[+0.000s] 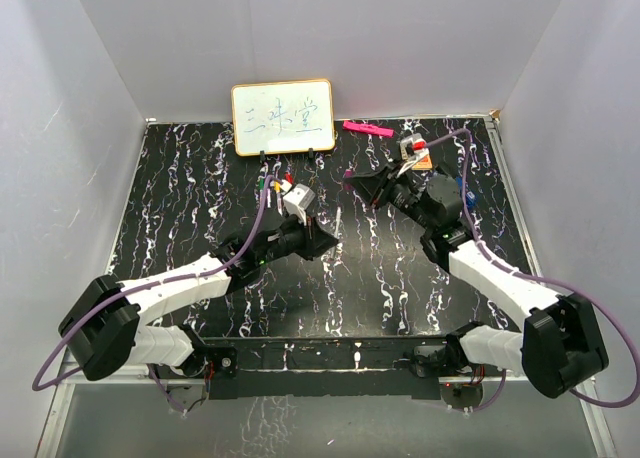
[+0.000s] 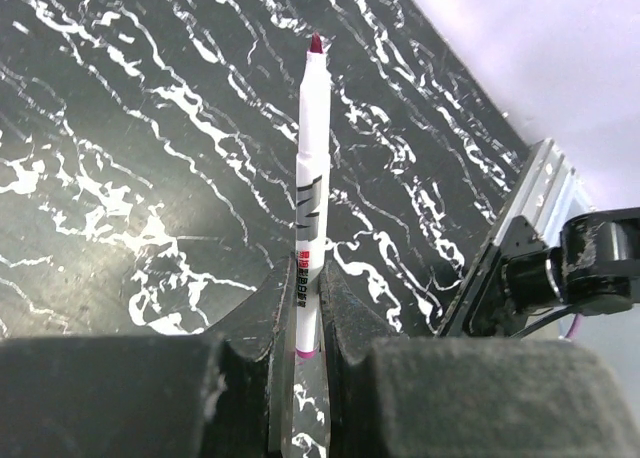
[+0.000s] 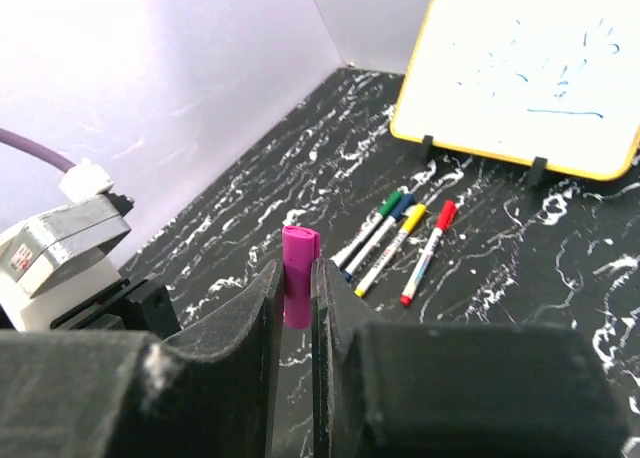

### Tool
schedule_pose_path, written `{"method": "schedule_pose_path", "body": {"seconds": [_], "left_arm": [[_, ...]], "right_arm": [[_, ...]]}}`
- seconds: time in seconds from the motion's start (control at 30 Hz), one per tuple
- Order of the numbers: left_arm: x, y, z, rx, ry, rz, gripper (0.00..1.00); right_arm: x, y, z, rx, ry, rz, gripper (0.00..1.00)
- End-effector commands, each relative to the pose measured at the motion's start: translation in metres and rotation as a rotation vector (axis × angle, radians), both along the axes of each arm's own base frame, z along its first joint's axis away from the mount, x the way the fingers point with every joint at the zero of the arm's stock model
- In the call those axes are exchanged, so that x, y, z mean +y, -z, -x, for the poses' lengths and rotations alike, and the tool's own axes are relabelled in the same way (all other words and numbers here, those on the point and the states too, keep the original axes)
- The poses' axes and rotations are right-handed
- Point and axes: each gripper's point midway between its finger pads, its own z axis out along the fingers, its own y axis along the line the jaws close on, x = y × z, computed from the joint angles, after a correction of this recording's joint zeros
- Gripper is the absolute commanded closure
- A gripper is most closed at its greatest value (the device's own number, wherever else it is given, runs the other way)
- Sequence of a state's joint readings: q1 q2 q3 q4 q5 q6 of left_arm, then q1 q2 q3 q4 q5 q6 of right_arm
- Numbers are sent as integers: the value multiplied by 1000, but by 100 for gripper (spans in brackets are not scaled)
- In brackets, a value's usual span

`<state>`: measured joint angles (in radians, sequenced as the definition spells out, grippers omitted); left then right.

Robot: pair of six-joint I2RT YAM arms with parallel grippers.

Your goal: Insert the pens into the pen caps

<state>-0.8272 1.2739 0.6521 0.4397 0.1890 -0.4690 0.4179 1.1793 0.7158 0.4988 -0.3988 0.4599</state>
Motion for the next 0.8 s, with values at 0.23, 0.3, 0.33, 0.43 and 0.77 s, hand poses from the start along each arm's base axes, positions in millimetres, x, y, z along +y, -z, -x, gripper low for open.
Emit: {"method": "schedule_pose_path", "body": {"seconds": [0.23,0.3,0.33,0.43,0.77], "left_arm": [[-17,-60,2,-81,49,211,100],[-17,-62,3,-81,51,225,100],[-18,-64,3,-83,54,231,100],[-17,-65,4,-84,53,238,100],[-13,-56,5,-67,37,223,100]], "right_arm": [[10,-41,23,-203,7,-166,100],[11,-43,25,-210,6,-173,100],[11,-45,26,-216,8,-176,100],[12,-48,27,-222,6,-181,100],[8,-53,28,-239,25,-178,100]]}}
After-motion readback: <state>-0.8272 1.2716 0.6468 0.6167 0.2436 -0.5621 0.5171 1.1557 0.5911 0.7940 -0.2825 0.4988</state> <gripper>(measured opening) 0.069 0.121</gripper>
